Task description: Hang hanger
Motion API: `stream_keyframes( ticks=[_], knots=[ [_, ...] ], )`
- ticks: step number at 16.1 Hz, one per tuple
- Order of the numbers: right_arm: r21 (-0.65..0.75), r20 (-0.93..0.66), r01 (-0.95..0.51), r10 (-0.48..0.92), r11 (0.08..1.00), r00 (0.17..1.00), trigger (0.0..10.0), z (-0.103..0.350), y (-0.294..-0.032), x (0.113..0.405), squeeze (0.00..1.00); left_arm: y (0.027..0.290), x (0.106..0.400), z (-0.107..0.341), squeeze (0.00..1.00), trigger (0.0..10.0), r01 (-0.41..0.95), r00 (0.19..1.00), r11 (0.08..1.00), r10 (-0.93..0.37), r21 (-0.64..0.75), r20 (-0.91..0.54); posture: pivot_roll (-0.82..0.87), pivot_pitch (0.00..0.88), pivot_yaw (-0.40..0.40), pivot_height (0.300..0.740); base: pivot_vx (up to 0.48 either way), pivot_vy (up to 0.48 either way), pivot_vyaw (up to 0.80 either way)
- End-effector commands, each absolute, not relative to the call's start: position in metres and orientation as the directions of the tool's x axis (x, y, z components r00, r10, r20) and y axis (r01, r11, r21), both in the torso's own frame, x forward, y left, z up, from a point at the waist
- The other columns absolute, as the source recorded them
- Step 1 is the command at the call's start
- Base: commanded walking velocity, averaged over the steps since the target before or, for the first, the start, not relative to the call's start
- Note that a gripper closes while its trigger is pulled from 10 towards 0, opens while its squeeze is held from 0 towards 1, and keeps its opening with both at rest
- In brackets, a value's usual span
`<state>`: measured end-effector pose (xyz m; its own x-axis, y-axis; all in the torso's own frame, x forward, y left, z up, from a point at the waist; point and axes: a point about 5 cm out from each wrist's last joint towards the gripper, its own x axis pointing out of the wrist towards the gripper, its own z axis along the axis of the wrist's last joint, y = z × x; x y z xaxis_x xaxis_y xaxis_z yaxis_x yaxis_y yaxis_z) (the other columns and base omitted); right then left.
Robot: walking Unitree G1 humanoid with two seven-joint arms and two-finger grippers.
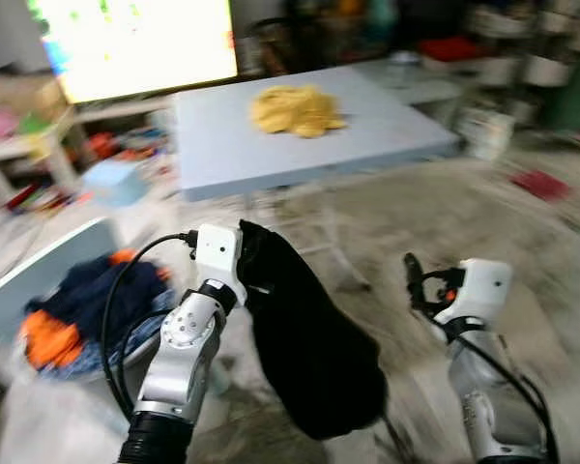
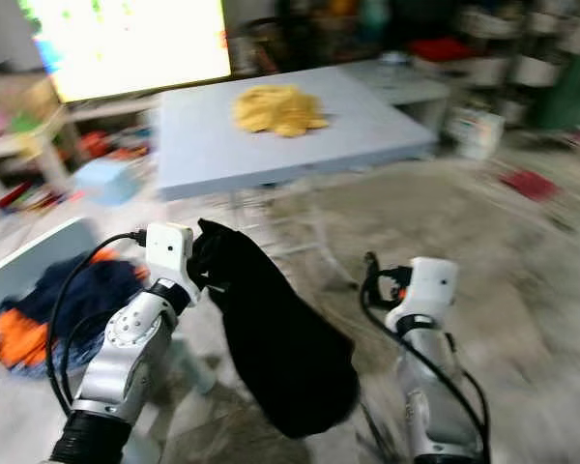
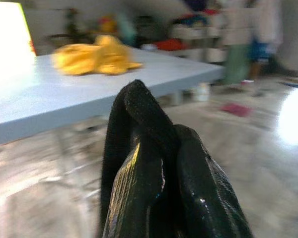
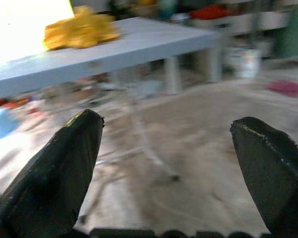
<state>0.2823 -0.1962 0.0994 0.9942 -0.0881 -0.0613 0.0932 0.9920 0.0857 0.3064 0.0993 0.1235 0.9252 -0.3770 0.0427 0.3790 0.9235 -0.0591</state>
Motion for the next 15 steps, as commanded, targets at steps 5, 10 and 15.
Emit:
stream_keyframes(
  ticks=[5,10,15],
  knots=[
    [0.044,-0.028,0.106,-0.105,0.993,0.994,10.0,0.1052,-0.1961,0.2848,0.0,0.0886,0.3062,0.1302,0.0,10.0,0.438,0.898,0.897,-0.433,-0.067,0.074,-0.04,0.0,0.054,0.74,0.0,0.0,-0.8],
    [0.034,-0.023,0.116,-0.115,0.993,0.993,10.0,0.1054,-0.1975,0.283,0.0,0.0906,0.3091,0.128,0.0,10.0,0.426,0.904,0.903,-0.424,-0.055,0.052,-0.05,0.0,0.057,0.74,0.051,0.049,-0.8],
    [0.021,-0.026,0.12,-0.12,0.992,0.992,10.0,0.1051,-0.1998,0.2806,0.0,0.0908,0.3105,0.1274,0.0,10.0,0.423,0.906,0.903,-0.421,-0.074,0.048,-0.05,0.0,0.053,0.74,0.158,0.38,-0.8]
  ],
)
